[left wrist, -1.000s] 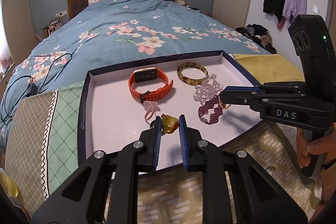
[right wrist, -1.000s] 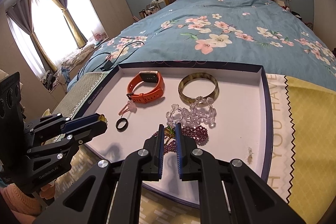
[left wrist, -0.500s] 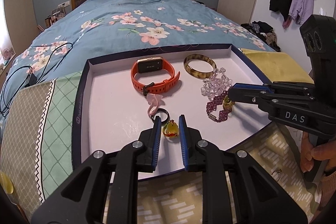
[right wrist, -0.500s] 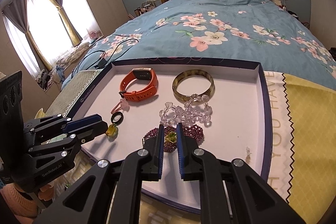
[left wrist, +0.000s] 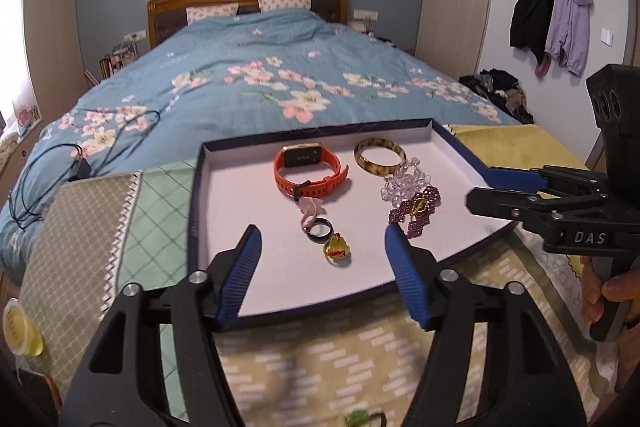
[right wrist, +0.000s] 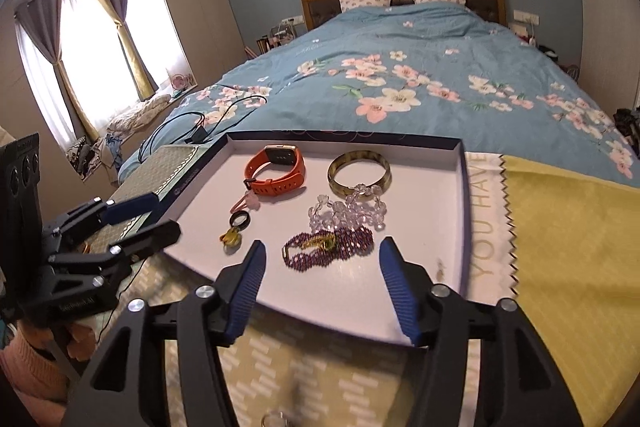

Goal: Organize jewelry
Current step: 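Withdraw both tools from the tray toward the rings on the cloth, then grasp the silver ring with the right tool while the left tool grasps the green-stone ring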

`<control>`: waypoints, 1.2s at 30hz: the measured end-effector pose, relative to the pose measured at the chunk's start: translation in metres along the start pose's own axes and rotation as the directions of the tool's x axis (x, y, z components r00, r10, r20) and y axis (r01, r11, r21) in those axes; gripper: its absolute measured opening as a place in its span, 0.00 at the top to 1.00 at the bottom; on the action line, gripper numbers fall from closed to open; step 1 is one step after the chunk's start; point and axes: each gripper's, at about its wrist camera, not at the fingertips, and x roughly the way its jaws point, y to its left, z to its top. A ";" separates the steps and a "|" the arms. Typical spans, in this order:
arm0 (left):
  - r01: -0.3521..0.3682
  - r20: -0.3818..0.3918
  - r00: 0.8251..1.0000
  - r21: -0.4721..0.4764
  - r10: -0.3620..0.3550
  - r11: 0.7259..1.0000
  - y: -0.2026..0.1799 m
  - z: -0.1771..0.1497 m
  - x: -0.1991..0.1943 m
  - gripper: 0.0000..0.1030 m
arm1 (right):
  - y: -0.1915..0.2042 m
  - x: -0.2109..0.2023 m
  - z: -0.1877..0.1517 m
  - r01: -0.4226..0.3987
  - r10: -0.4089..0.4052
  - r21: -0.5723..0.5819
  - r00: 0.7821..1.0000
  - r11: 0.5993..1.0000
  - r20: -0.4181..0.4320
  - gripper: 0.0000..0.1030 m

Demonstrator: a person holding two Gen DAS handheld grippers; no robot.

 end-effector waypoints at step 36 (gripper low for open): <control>0.165 -0.215 0.965 0.063 -0.148 0.984 -0.023 -0.088 -0.051 0.47 | 0.041 -0.022 -0.092 -0.013 0.000 -0.081 0.987 0.997 -0.159 0.42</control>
